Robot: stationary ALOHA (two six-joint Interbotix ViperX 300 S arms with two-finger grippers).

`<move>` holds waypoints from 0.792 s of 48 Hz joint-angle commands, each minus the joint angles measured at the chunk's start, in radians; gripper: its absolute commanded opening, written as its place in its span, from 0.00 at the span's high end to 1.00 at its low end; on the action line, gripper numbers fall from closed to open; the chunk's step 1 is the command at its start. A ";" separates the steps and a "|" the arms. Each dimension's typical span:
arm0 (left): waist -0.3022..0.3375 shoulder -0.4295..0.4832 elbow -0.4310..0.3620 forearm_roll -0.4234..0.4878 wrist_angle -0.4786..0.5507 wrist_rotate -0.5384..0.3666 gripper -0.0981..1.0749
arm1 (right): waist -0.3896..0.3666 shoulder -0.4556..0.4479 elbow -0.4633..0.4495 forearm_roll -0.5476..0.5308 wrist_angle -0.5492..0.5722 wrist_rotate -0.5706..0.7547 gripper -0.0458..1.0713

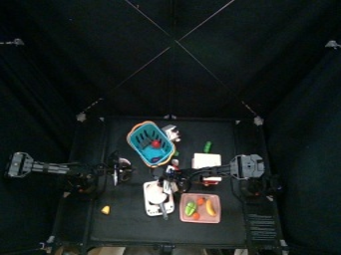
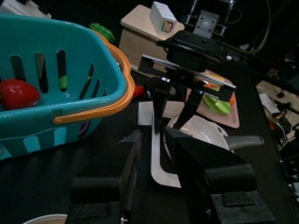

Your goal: Fix pan

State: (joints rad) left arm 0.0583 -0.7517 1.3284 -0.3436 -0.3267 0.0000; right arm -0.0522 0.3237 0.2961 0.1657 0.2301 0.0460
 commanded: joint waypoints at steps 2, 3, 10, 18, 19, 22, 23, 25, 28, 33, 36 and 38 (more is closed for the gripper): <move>-0.003 0.000 -0.011 0.006 -0.003 0.002 0.31 | -0.005 -0.040 -0.023 0.000 -0.003 -0.002 0.27; -0.003 0.000 -0.011 0.006 -0.003 0.002 0.31 | -0.005 -0.040 -0.023 0.002 -0.003 -0.002 0.26; -0.003 0.000 -0.011 0.005 -0.002 0.002 0.31 | -0.005 -0.044 -0.021 0.000 0.000 -0.003 0.20; -0.005 0.000 -0.008 0.005 -0.002 0.002 0.31 | -0.005 -0.057 -0.023 -0.009 0.008 -0.003 0.17; -0.005 0.000 -0.008 0.005 -0.002 0.002 0.31 | -0.005 -0.060 -0.023 -0.008 0.006 -0.003 0.17; -0.005 0.000 -0.008 0.003 -0.002 0.002 0.31 | -0.005 -0.069 -0.021 -0.009 0.008 -0.002 0.17; -0.005 0.000 -0.008 0.005 -0.002 0.002 0.31 | -0.006 -0.071 -0.021 -0.009 0.006 -0.003 0.17; -0.005 0.000 -0.008 0.003 -0.002 0.002 0.31 | -0.006 -0.077 -0.021 -0.009 0.008 -0.003 0.17; -0.005 0.000 -0.008 0.003 -0.002 0.002 0.31 | -0.006 -0.091 -0.021 -0.011 0.008 -0.003 0.17; -0.005 0.000 -0.008 0.003 -0.002 0.002 0.31 | -0.005 -0.103 -0.018 -0.017 0.008 -0.003 0.17; -0.005 0.000 -0.008 0.003 -0.002 0.000 0.31 | -0.005 -0.109 -0.017 -0.018 0.009 -0.003 0.17; -0.005 0.000 -0.008 0.003 -0.002 0.000 0.31 | -0.006 -0.110 -0.015 -0.018 0.009 -0.002 0.17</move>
State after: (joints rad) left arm 0.0552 -0.7532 1.3315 -0.3421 -0.3252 0.0000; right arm -0.0522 0.2669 0.2961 0.1488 0.2408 0.0445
